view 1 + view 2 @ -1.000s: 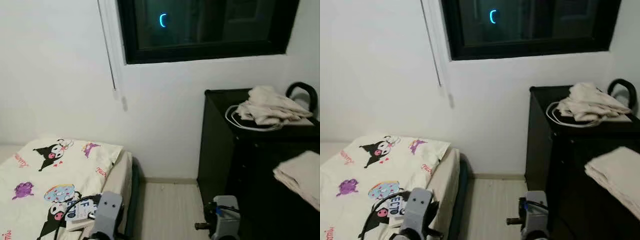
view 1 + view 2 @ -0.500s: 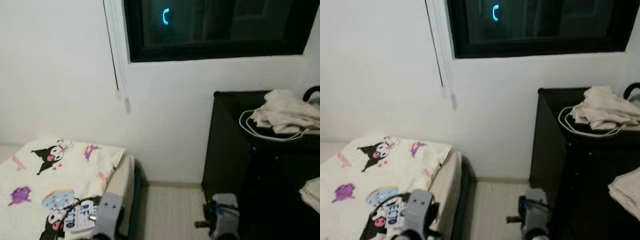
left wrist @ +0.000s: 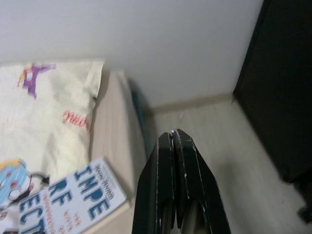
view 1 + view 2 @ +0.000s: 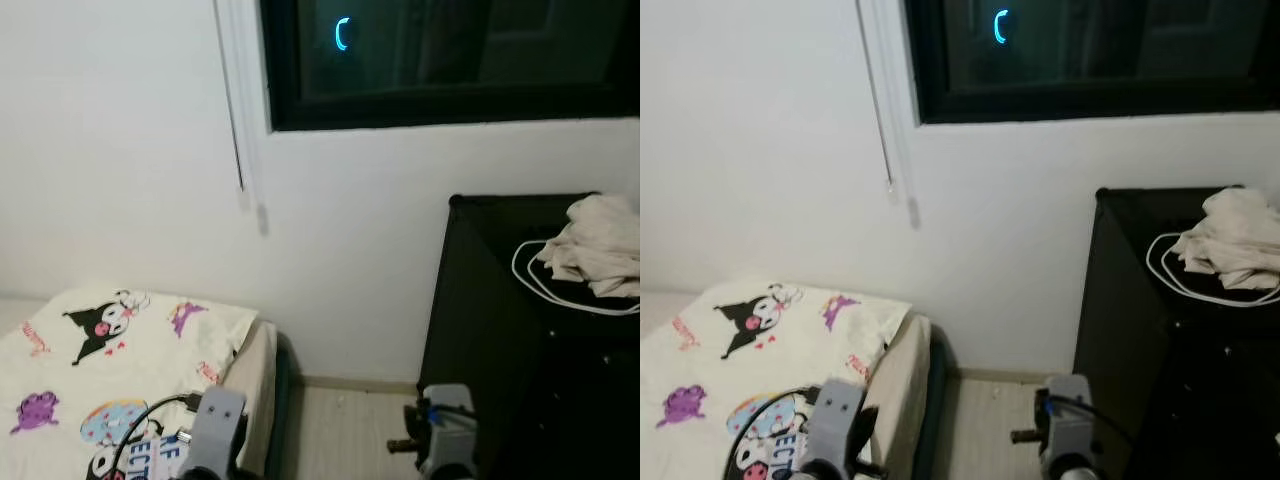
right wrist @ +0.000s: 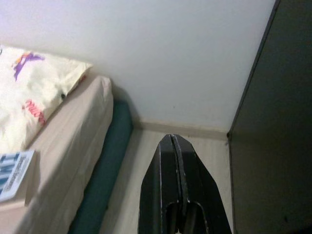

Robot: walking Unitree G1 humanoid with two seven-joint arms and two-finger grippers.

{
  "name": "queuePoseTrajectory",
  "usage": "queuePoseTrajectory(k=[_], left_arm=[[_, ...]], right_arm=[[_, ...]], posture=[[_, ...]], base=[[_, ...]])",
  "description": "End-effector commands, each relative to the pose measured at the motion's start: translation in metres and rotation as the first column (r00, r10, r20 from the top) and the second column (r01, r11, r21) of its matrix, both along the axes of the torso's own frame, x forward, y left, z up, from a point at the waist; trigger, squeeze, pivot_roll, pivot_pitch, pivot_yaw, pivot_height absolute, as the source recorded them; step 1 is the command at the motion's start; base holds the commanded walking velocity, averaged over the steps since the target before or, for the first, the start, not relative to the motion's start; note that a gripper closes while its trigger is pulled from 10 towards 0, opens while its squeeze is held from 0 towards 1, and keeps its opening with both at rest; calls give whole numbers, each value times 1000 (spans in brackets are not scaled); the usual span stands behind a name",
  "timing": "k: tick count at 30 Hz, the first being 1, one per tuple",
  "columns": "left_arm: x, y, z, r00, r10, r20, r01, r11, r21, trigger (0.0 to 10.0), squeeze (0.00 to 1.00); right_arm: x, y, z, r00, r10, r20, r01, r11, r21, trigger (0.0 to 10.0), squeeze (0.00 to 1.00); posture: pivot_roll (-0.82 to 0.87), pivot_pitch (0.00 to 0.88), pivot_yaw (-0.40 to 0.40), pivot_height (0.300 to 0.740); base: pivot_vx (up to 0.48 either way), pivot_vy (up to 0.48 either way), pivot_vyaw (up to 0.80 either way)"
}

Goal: Clean up the room

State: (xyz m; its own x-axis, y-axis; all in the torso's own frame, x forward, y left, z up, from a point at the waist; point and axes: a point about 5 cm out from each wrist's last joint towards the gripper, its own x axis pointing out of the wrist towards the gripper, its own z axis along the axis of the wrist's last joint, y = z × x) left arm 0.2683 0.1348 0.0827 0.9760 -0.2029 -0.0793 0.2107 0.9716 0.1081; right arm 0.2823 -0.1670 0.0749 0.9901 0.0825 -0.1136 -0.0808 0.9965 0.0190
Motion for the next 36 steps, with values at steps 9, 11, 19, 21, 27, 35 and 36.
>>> queuePoseTrajectory(k=[9, 11, 19, 21, 27, 35, 36], left_arm=[[-3, 13, -12, 997, 60, -48, -57, 997, 59, 10000, 0], [-3, 13, -12, 997, 60, -48, -57, 997, 59, 10000, 0], [-3, 10, -12, 997, 53, -49, -51, 997, 57, 10000, 0], [-3, 10, -13, 997, 53, -50, -51, 997, 57, 10000, 0], [-3, 10, -13, 997, 57, -55, -54, 997, 52, 10000, 0], [-2, 14, -18, 989, 84, -122, -87, 996, -13, 10000, 0], [-2, 14, -18, 989, 84, -122, -87, 996, -13, 10000, 0]], right_arm=[[-5, 7, -12, 998, 28, -58, -28, 1000, -3, 10000, 0], [-5, 7, -12, 998, 28, -58, -28, 1000, -3, 10000, 0], [-6, 8, -13, 997, 33, -63, -33, 999, -1, 10000, 0], [-6, 8, -13, 997, 34, -63, -34, 999, 0, 10000, 0], [-6, 8, -13, 997, 36, -63, -36, 999, 0, 10000, 0], [-6, 8, -13, 997, 36, -63, -36, 999, -1, 10000, 0], [-6, 8, -13, 997, 36, -63, -36, 999, -1, 10000, 0]], posture=[[-90, 111, 24, 740], [-90, 111, 24, 740], [-90, 106, 27, 740], [-91, 104, 27, 740], [-90, 101, 28, 740], [-92, 104, 26, 740], [-92, 104, 26, 740]], base=[[0, 0, 0], [0, 0, 0], [0, -381, 0], [0, -480, 0], [0, -480, 0], [0, 60, 0], [0, 480, 0]])
